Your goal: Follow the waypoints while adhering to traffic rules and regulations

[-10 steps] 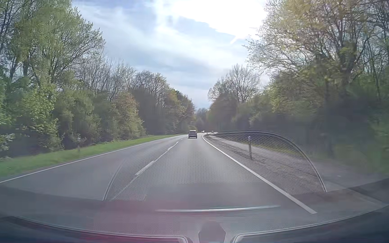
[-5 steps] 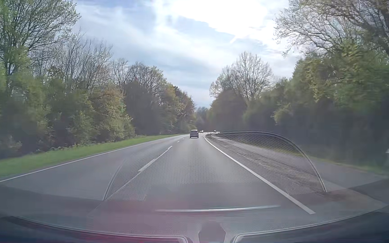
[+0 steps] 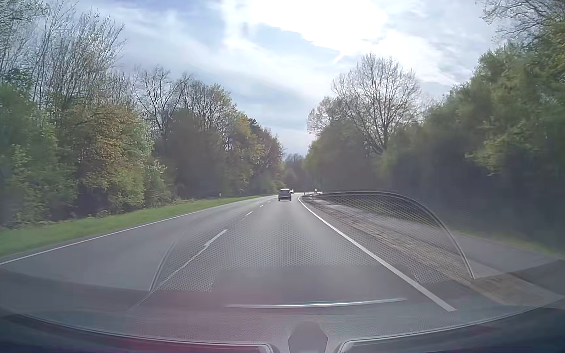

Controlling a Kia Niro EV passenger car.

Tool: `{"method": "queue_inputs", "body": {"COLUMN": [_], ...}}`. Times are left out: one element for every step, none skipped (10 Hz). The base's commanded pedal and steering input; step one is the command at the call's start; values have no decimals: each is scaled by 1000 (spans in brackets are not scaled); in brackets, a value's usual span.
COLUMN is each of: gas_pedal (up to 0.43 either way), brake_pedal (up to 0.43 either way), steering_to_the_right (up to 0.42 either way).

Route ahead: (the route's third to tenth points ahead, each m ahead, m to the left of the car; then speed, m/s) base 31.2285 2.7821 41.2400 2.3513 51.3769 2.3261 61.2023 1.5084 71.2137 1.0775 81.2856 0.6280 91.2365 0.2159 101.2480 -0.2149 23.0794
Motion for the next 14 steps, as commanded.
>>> {"method": "queue_inputs", "body": {"gas_pedal": [138,138,138,138,138,138,138,138,138,138,130,118,118,110], "brake_pedal": [0,0,0,0,0,0,0,0,0,0,0,0,0,0], "steering_to_the_right": [-4,-4,-4,-3,-1,0,1,2,2,2,3,4,6,6]}}
